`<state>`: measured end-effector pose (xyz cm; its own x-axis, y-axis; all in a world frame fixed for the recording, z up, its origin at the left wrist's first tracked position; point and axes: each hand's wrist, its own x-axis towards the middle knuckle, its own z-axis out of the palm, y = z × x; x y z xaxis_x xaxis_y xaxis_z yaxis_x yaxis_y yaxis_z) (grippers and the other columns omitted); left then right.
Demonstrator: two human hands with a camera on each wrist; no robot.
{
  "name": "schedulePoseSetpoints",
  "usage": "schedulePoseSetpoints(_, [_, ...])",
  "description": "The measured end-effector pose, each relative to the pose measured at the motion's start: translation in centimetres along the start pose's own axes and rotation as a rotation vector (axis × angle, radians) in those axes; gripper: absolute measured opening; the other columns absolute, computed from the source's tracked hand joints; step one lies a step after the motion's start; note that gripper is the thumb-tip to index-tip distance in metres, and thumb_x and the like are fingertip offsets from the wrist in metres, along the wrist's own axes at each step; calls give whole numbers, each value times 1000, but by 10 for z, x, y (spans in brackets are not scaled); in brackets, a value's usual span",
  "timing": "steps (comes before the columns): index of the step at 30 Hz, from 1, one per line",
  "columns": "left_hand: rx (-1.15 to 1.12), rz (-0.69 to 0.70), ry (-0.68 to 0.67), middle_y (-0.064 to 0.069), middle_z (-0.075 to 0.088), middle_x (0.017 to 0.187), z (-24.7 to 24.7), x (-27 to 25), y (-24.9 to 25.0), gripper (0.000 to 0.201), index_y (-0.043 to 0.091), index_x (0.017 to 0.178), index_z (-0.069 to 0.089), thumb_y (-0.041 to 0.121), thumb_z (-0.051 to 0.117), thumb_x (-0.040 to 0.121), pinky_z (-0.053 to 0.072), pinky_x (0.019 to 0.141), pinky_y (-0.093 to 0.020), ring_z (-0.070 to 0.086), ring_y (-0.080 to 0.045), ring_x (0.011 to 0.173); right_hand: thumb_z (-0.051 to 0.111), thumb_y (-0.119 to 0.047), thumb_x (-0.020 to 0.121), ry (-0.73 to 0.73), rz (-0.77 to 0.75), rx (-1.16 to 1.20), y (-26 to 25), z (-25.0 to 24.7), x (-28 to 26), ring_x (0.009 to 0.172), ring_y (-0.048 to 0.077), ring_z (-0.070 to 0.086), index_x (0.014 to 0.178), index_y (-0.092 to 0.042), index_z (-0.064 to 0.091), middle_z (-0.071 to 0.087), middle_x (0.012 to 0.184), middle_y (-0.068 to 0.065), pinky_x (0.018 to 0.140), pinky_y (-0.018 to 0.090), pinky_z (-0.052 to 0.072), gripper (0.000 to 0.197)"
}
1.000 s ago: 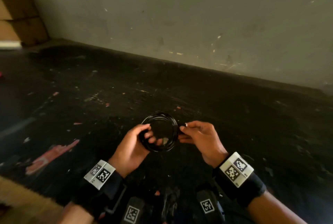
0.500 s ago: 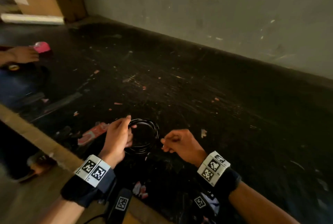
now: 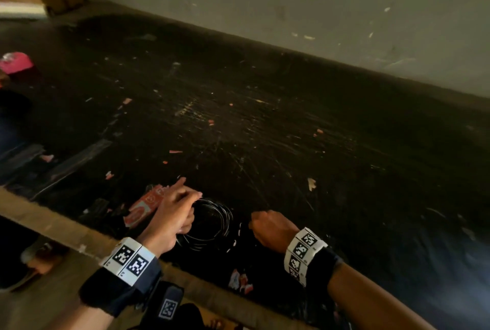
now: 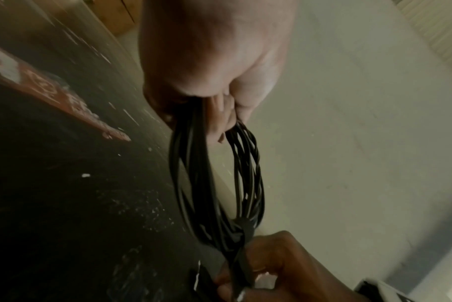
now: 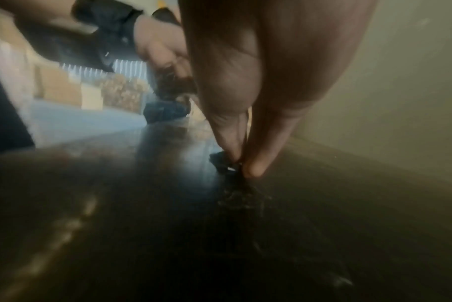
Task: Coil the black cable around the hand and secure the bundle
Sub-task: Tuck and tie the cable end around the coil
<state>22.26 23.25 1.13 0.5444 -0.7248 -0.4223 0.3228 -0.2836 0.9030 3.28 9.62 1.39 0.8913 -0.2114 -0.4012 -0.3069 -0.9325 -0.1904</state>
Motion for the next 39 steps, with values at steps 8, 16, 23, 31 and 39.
schedulePoseSetpoints(8, [122, -81, -105, 10, 29, 36, 19, -2, 5, 18, 14, 76, 53, 15, 55, 93, 14, 33, -12, 21, -4, 27, 41, -11, 97, 5, 17, -122, -9, 4, -4, 99, 35, 60, 107, 3, 60, 57, 114, 20, 84, 46, 52, 25])
schedulePoseSetpoints(16, [203, -126, -203, 11, 31, 39, 13, -8, 1, 13, 13, 85, 52, 22, 54, 94, 14, 32, -14, 21, -5, 31, 40, -11, 98, 49, 58, -121, -15, 3, -4, 100, 38, 61, 121, 4, 48, 58, 116, 23, 85, 44, 50, 29])
schedulePoseSetpoints(23, [284, -162, -293, 11, 34, 41, 30, -12, -1, 16, 13, 91, 55, 29, 53, 94, 17, 31, -15, 26, -3, 32, 42, -11, 97, 76, 106, -46, -11, 6, -6, 103, 33, 59, 125, 1, 46, 57, 119, 20, 88, 40, 47, 31])
schedulePoseSetpoints(31, [361, -124, -358, 2, 46, 59, 67, -15, 7, 35, 12, 103, 58, 44, 49, 93, 26, 40, -21, 42, -9, 47, 48, -14, 95, 352, 54, 259, -3, -5, -27, 85, 21, 62, 127, -12, 44, 63, 107, 10, 72, 27, 49, 33])
schedulePoseSetpoints(39, [548, 189, -497, 10, 56, 63, 123, -33, 23, 34, 17, 103, 62, 46, 47, 93, 33, 42, -12, 43, 6, 41, 41, -23, 95, 427, -36, 209, 14, -41, -93, 64, 21, 54, 118, -24, 26, 61, 87, 8, 58, 24, 38, 28])
